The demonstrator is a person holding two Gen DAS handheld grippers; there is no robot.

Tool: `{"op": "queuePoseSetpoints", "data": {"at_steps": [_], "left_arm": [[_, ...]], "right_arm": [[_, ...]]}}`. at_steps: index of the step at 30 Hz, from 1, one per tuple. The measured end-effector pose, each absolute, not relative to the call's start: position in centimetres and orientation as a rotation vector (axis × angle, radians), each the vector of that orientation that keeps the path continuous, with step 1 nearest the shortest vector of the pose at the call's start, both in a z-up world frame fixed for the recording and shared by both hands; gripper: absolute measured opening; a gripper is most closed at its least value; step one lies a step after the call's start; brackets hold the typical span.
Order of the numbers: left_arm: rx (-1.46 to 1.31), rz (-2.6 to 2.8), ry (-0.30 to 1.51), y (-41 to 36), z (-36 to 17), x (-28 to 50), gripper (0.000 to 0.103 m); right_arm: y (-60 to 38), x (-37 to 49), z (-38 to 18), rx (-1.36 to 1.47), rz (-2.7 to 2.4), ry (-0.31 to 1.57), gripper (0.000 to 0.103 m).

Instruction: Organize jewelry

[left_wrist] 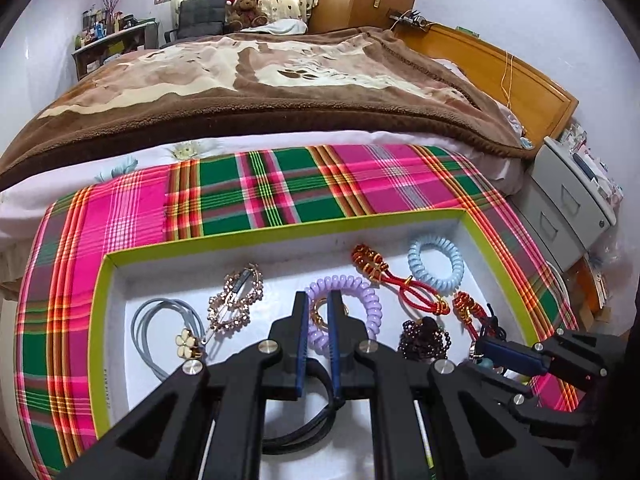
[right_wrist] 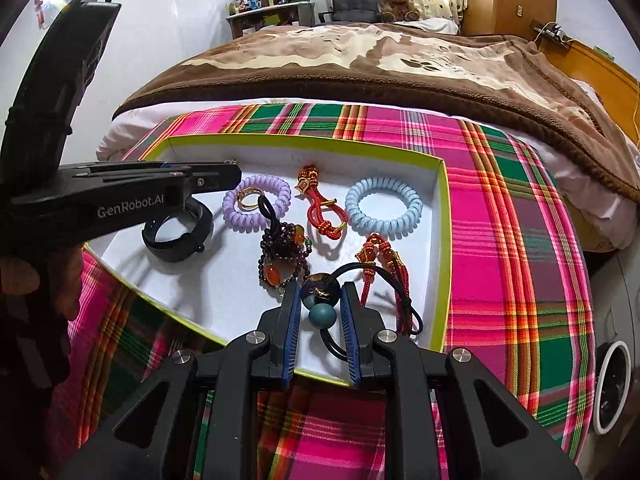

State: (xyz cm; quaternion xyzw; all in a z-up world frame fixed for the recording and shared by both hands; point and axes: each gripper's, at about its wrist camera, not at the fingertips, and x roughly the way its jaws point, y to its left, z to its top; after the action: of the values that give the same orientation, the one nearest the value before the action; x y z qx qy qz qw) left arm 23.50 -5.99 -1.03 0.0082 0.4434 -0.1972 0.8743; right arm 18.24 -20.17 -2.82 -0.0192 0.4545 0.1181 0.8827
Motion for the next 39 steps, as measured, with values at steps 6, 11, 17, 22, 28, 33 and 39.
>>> {"op": "queuePoseSetpoints", "data": {"at_steps": [6, 11, 17, 22, 28, 33, 39], "left_arm": [[0.028, -0.413, 0.938, -6.3, -1.3, 23.6, 0.01], [0.024, -0.405, 0.944, -6.2, -1.5, 23.7, 0.01], [0.022, -0.41, 0.955, -6.2, -1.5, 23.8, 0.01], [0.009, -0.415, 0.962, -6.2, -1.5, 23.8, 0.01], [0.012, -0.42, 0.964, -6.3, -1.3, 23.3, 0.015], [0.005, -0.418, 0.952, -6.1, -0.7, 22.5, 0.033], [0.009, -0.377, 0.929, -5.5, 0.3, 21.0, 0.039]], "right_arm": [[-20.2, 18.3, -2.8, -0.042, 0.253, 0.952, 0.021], [-20.2, 18.2, -2.8, -0.052, 0.258, 0.946, 0.021], [-19.9, 18.1, -2.7, -0.078, 0.25, 0.941, 0.021], [-19.9, 17.9, -2.6, -0.086, 0.238, 0.936, 0.023], [-20.4, 17.8, -2.3, -0.051, 0.242, 0.925, 0.04], [-20.4, 17.5, -1.9, -0.044, 0.234, 0.903, 0.041], [-20.3, 16.7, -1.3, -0.037, 0.221, 0.889, 0.041]]}}
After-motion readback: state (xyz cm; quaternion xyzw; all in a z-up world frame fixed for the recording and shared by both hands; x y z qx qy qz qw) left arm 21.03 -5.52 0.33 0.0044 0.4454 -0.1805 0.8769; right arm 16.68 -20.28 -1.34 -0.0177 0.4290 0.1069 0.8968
